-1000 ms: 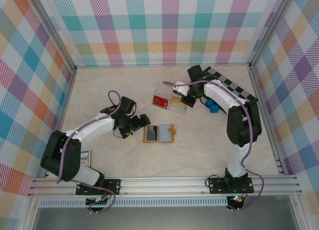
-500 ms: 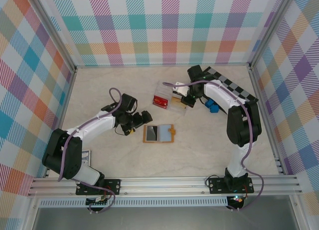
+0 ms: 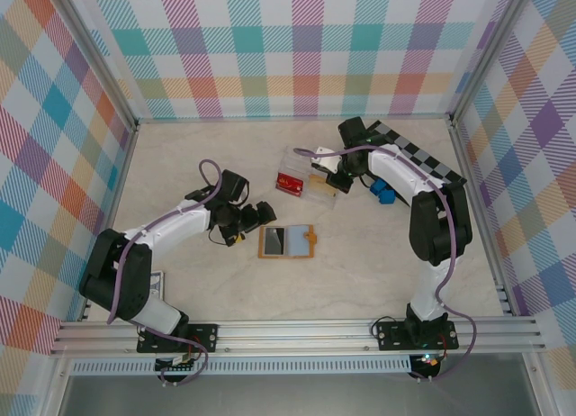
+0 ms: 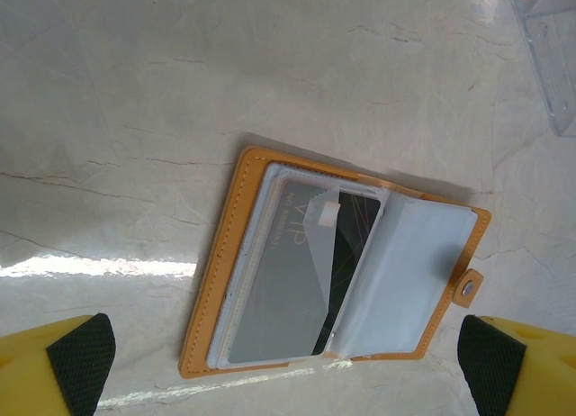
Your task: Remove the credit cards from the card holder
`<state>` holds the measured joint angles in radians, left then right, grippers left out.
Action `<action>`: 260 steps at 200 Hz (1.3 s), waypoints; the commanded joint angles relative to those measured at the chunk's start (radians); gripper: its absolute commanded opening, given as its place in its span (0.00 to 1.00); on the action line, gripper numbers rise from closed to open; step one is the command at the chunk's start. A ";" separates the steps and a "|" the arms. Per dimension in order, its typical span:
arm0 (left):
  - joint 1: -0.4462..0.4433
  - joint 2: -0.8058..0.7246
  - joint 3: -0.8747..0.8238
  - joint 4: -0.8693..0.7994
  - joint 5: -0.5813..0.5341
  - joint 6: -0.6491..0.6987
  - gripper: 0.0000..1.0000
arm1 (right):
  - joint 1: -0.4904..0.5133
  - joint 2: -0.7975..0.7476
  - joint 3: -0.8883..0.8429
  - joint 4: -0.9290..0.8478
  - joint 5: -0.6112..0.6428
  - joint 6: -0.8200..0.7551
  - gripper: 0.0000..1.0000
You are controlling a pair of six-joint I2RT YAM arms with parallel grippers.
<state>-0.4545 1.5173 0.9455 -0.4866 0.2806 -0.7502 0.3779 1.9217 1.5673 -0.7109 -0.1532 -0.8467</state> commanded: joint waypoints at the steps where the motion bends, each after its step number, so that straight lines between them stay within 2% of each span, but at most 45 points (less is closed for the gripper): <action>1: 0.016 0.017 0.016 0.015 0.028 0.008 1.00 | -0.012 0.020 0.035 0.002 -0.022 0.015 0.00; 107: 0.016 0.046 0.019 0.026 0.043 0.010 1.00 | -0.027 0.016 0.043 -0.027 -0.065 0.020 0.01; 189: 0.016 0.053 0.024 0.024 0.051 0.024 1.00 | -0.027 0.056 0.060 -0.026 -0.059 0.025 0.14; 219: 0.017 0.054 0.032 0.022 0.055 0.026 1.00 | -0.026 0.023 0.075 -0.042 -0.079 0.054 0.22; 260: 0.016 0.033 0.032 0.010 0.051 0.026 1.00 | -0.021 -0.063 0.079 -0.066 -0.097 0.139 0.25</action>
<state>-0.4545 1.5627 0.9569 -0.4652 0.3218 -0.7418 0.3542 1.9583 1.6222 -0.7444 -0.1989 -0.7734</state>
